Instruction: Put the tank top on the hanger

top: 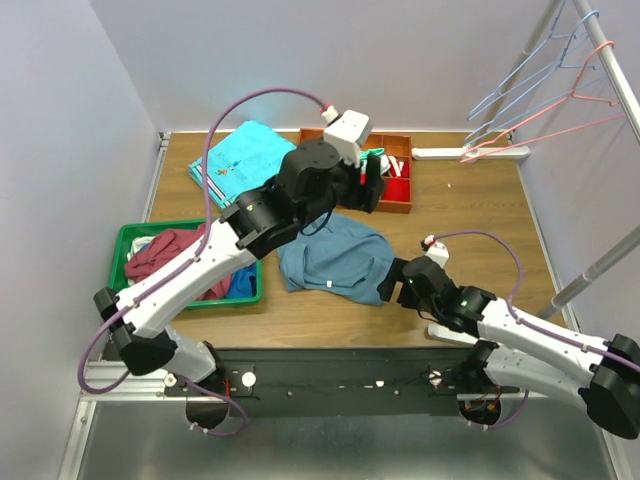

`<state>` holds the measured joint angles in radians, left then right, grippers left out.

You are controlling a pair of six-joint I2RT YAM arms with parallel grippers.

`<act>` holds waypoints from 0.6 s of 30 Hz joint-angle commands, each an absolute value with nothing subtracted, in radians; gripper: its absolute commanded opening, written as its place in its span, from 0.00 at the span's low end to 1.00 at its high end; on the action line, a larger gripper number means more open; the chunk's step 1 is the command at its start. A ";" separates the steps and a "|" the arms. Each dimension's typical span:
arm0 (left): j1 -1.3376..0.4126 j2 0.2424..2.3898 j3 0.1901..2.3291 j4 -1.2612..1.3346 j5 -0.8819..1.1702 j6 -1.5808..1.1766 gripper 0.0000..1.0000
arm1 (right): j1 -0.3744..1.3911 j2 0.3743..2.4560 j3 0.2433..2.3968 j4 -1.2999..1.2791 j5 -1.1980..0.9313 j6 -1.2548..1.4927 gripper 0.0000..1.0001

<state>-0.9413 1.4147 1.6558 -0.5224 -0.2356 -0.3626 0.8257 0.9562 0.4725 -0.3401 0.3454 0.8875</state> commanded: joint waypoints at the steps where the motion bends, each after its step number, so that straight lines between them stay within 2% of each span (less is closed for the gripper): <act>1: -0.954 1.560 1.830 -0.374 -0.074 -0.155 0.68 | 0.833 0.900 0.433 -0.259 0.411 0.937 0.92; 3: -0.954 1.664 1.952 -0.367 -0.005 -0.102 0.63 | 0.833 0.891 0.439 -0.262 0.426 0.934 0.92; 7: -0.953 1.828 2.103 -0.334 0.097 -0.016 0.59 | 0.833 0.877 0.449 -0.275 0.469 0.937 0.92; 11: -0.947 2.008 2.352 -0.386 0.199 0.018 0.56 | 0.831 0.851 0.449 -0.296 0.498 0.948 0.92; 15: -0.940 2.109 2.411 -0.341 0.296 0.018 0.53 | 0.831 0.821 0.451 -0.325 0.518 0.951 0.92; 18: -0.939 2.134 2.413 -0.284 0.284 0.014 0.51 | 0.831 0.801 0.445 -0.331 0.532 0.953 0.92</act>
